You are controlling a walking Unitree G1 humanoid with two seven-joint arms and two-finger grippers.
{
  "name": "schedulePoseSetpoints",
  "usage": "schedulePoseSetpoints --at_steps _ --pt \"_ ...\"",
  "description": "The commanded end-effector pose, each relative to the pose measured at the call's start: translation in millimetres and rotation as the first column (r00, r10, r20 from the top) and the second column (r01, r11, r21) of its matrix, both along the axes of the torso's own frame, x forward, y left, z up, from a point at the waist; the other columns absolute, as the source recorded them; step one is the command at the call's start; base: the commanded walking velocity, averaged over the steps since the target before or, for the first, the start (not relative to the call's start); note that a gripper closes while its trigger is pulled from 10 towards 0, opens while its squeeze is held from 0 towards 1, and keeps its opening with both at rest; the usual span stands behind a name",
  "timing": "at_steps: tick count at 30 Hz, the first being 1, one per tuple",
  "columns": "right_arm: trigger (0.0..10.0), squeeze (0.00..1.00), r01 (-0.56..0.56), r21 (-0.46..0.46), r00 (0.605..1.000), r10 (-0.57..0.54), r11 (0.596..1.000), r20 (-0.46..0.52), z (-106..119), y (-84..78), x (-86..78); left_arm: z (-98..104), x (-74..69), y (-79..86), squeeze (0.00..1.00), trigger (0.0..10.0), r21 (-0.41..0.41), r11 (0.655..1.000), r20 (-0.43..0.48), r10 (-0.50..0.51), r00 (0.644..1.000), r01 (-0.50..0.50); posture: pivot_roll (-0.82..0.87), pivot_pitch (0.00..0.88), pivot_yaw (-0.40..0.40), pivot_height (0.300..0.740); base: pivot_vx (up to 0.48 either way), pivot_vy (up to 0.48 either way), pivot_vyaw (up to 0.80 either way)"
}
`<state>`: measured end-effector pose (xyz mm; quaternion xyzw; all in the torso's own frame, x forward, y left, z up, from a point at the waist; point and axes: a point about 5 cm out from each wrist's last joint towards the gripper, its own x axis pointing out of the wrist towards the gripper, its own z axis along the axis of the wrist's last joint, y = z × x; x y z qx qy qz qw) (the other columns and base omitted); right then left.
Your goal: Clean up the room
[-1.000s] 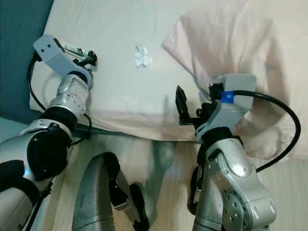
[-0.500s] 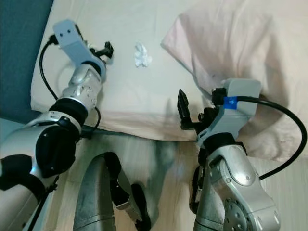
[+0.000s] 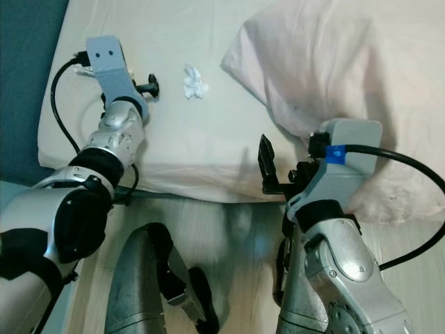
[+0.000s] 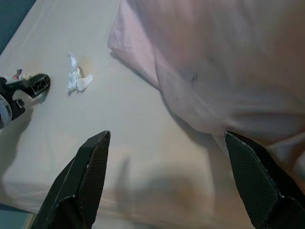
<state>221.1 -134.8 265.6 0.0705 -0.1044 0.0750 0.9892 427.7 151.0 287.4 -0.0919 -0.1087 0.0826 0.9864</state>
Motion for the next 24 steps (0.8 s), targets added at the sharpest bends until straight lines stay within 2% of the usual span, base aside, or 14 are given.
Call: schedulePoseSetpoints --at_steps 1,5,7,9,11,12,14,15,16,17,18,19,20,24 --pt "10.0 0.0 -0.033 0.018 0.999 0.033 0.999 -0.024 -8.6 2.6 1.8 -11.6 -1.3 6.5 0.0 10.0 -0.052 0.998 0.006 -0.018 1.0 0.018 -0.24 0.68 0.271 0.37 0.0 0.0 0.0" --pt "10.0 0.0 -0.041 0.02 0.999 0.041 0.999 -0.027 -11.7 2.7 8.3 -5.1 -3.0 16.3 0.0 10.0 -0.102 0.994 0.081 -0.042 0.996 0.05 -0.22 0.651 0.271 0.37 0.0 0.0 0.0" --pt "10.0 0.0 -0.063 0.018 0.998 0.063 0.998 -0.026 -16.5 2.4 23.0 -3.7 -7.4 30.2 0.0 10.0 -0.085 0.987 0.174 -0.121 0.977 0.137 -0.16 0.538 0.263 0.37 0.0 0.0 0.0" --pt "10.0 0.0 -0.074 0.019 0.997 0.075 0.997 -0.022 -17.4 3.4 27.7 -4.4 -9.7 36.5 0.0 10.0 -0.071 0.982 0.201 -0.16 0.966 0.178 -0.15 0.494 0.256 0.37 0.0 0.0 0.0" --pt "10.0 0.0 -0.081 0.019 0.996 0.081 0.997 -0.022 -18.8 3.5 32.1 -6.1 -10.9 39.2 0.0 10.0 -0.062 0.977 0.21 -0.186 0.96 0.203 -0.15 0.478 0.252 0.37 0.0 0.0 0.0" --pt "10.0 0.0 -0.115 0.031 0.993 0.115 0.993 0.005 -17.7 3.8 42.3 -13.1 -16.5 52.0 0.0 10.0 -0.007 0.974 0.22 -0.218 0.951 0.225 -0.14 0.385 0.239 0.375 0.0 0.0 0.0" --pt "10.0 0.0 -0.126 0.038 0.992 0.125 0.991 0.017 -15.9 2.7 47.7 -17.9 -20.2 61.0 0.0 10.0 0.025 0.976 0.212 -0.217 0.953 0.217 -0.14 0.385 0.239 0.385 0.0 0.0 0.0" --pt "10.0 0.0 -0.136 0.03 0.99 0.135 0.99 0.025 -15.5 2.3 52.0 -21.3 -22.7 66.9 0.0 10.0 0.022 0.979 0.214 -0.203 0.955 0.203 -0.13 0.328 0.227 0.39 0.0 0.0 0.0" --pt "10.0 0.0 -0.145 0.023 0.989 0.144 0.989 0.032 -15.1 2.2 54.5 -23.2 -24.5 70.7 0.0 10.0 0.019 0.981 0.219 -0.193 0.956 0.194 -0.13 0.328 0.227 0.395 0.0 0.0 0.0" --pt "10.0 0.0 -0.145 0.023 0.989 0.144 0.989 0.032 -15.1 2.2 54.5 -23.2 -24.5 70.7 0.0 10.0 0.019 0.981 0.219 -0.193 0.956 0.194 -0.13 0.328 0.227 0.395 0.0 0.0 0.0" --pt "10.0 0.0 -0.152 0.012 0.988 0.152 0.988 0.037 -16.7 0.4 62.4 -28.3 -25.7 71.8 0.0 10.0 0.011 0.98 0.218 -0.196 0.956 0.198 -0.12 0.273 0.211 0.4 0.0 0.0 0.0" --pt "10.0 0.0 -0.158 0.001 0.987 0.158 0.987 0.041 -19.0 -2.0 70.7 -33.8 -26.6 71.7 0.0 10.0 0.003 0.978 0.215 -0.204 0.955 0.209 -0.12 0.273 0.211 0.41 0.0 0.0 0.0" --pt "10.0 0.0 -0.166 -0.005 0.985 0.166 0.986 0.044 -20.8 -3.5 77.7 -44.2 -29.4 71.6 0.0 10.0 -0.004 0.978 0.201 -0.204 0.958 0.209 -0.11 0.188 0.176 0.415 0.0 0.0 0.0" --pt "10.0 0.0 -0.182 -0.028 0.981 0.184 0.983 0.056 -22.6 -3.6 87.3 -69.1 -37.5 67.1 0.0 10.0 -0.023 0.976 0.161 -0.209 0.965 0.215 -0.11 0.16 0.17 0.43 0.0 0.0 0.0"
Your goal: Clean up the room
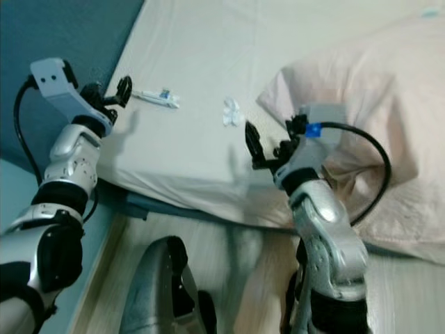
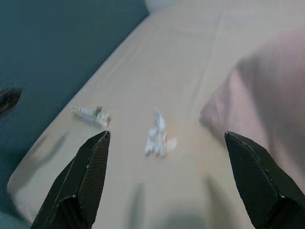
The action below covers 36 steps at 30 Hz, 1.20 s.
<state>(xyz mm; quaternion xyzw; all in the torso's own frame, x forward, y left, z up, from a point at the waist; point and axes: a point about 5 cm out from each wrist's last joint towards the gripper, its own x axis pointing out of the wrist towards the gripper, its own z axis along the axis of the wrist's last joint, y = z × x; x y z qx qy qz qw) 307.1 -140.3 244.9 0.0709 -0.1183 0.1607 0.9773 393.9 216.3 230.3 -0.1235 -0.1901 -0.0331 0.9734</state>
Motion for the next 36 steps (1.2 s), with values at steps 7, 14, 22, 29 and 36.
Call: schedulePoseSetpoints --at_steps 7,14,22,29,36 --pt "10.0 0.0 -0.022 -0.026 0.999 0.023 0.999 0.047 0.7 -1.5 16.0 -53.9 -12.7 -34.8 0.0 10.0 -0.075 0.992 -0.125 -0.111 0.986 0.102 -0.12 0.077 0.139 0.46 0.0 0.0 0.0" --pt "10.0 0.0 -0.013 -0.042 0.998 0.016 0.999 0.054 -5.6 -5.2 30.0 -92.6 -33.6 -112.9 0.0 10.0 -0.075 0.921 -0.197 -0.389 0.9 0.382 -0.14 0.019 0.13 0.49 0.0 0.0 0.0" --pt "10.0 0.0 -0.015 -0.038 0.999 0.013 0.999 -0.043 -40.2 1.3 30.9 -100.6 -38.7 -128.6 0.0 10.0 -0.067 0.917 -0.224 -0.397 0.89 0.392 -0.13 0.007 0.111 0.52 0.0 0.0 0.0" --pt "10.0 0.0 -0.026 -0.038 0.995 0.022 0.999 -0.097 -61.6 4.3 29.0 -96.5 -34.6 -116.1 0.0 10.0 -0.058 0.943 -0.223 -0.331 0.917 0.326 -0.13 0.003 0.1 0.545 0.0 0.0 0.0" --pt "10.0 0.0 -0.018 -0.052 0.996 0.013 0.998 -0.09 -61.3 -1.1 34.8 -93.2 -30.9 -114.8 0.0 10.0 -0.057 0.954 -0.229 -0.299 0.926 0.294 -0.14 0.009 0.096 0.585 0.0 0.0 0.0"
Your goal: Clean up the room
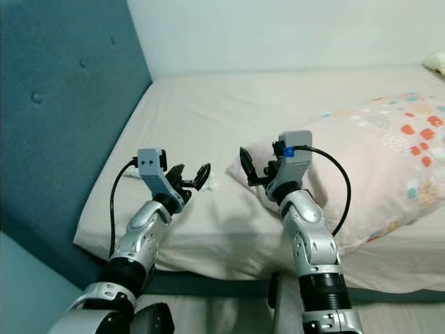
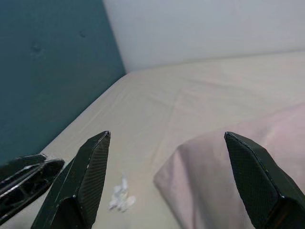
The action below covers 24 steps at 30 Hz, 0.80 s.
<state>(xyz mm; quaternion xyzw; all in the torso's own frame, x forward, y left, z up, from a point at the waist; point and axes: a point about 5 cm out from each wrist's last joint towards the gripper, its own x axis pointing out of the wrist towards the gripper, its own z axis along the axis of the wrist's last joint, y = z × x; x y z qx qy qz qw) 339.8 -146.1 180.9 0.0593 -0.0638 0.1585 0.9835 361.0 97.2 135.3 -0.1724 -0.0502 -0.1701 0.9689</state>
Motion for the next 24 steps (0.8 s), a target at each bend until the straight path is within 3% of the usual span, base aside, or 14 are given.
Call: schedulePoseSetpoints --at_steps 1,24 --pt "10.0 0.0 -0.018 -0.012 1.0 0.018 1.0 0.014 2.7 4.7 2.1 1.8 2.0 4.3 0.0 10.0 0.015 1.0 0.006 0.017 1.0 -0.017 -0.14 0.009 0.096 0.585 0.0 0.0 0.0" --pt "10.0 0.0 -0.035 -0.026 0.999 0.034 0.999 -0.006 -9.3 5.1 -0.1 -1.9 0.9 -1.7 0.0 10.0 0.029 0.999 -0.009 0.016 1.0 -0.016 -0.15 0.001 0.094 0.7 0.0 0.0 0.0"
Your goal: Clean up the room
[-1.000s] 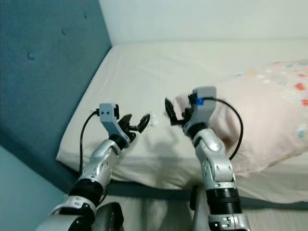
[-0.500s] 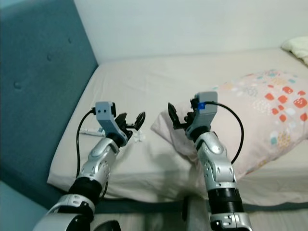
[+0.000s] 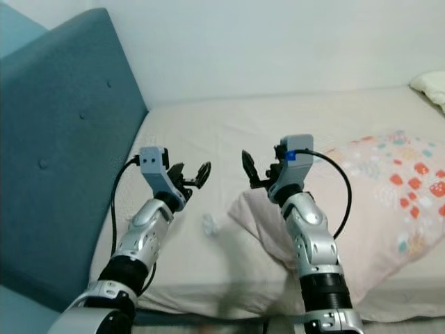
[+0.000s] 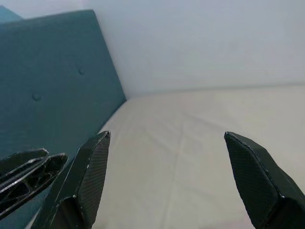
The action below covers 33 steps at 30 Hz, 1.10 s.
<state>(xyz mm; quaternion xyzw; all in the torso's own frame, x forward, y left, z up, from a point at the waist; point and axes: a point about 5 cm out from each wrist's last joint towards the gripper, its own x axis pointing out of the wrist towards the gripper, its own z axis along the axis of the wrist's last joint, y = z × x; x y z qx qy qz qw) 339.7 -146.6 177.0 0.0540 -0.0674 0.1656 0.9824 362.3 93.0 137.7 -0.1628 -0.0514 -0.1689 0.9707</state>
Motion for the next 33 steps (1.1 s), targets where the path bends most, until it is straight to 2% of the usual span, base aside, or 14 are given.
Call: schedulePoseSetpoints --at_steps 1,9,13,17,23,33 --pt "10.0 0.0 -0.021 -0.016 1.0 0.021 1.0 -0.015 -5.3 5.5 0.0 -4.4 -0.4 2.5 0.0 10.0 0.01 1.0 -0.015 0.012 1.0 -0.012 -0.15 0.001 0.094 0.7 0.0 0.0 0.0" --pt "10.0 0.0 -0.018 -0.033 1.0 0.018 0.999 -0.02 -9.2 5.0 -0.3 -7.1 0.4 6.5 0.0 10.0 0.014 0.999 -0.029 0.043 0.999 -0.042 -0.15 0.005 0.094 0.73 0.0 0.0 0.0" --pt "10.0 0.0 0.027 -0.049 0.998 -0.03 0.998 -0.06 -17.8 0.3 1.6 -11.3 0.0 10.2 0.0 10.0 0.027 0.997 -0.047 0.073 0.996 -0.072 -0.15 0.004 0.094 0.74 0.0 0.0 0.0" --pt "10.0 0.0 0.026 -0.061 0.995 -0.031 0.998 -0.094 -21.9 -0.9 1.4 -14.8 1.0 17.7 0.0 10.0 0.065 0.989 -0.061 0.136 0.989 -0.132 -0.15 0.007 0.094 0.74 0.0 0.0 -0.77" --pt "10.0 0.0 0.03 -0.048 0.995 -0.034 0.998 -0.092 -21.7 -1.6 1.0 -21.5 0.5 31.2 0.0 10.0 0.102 0.973 -0.084 0.216 0.973 -0.207 -0.15 0.01 0.094 0.74 0.0 0.0 -0.77" --pt "10.0 0.0 0.029 -0.044 0.997 -0.032 0.999 -0.074 -19.0 1.6 3.1 -21.7 1.0 35.8 0.0 10.0 0.143 0.959 -0.067 0.256 0.964 -0.244 -0.15 0.009 0.096 0.74 0.0 0.0 -0.76"
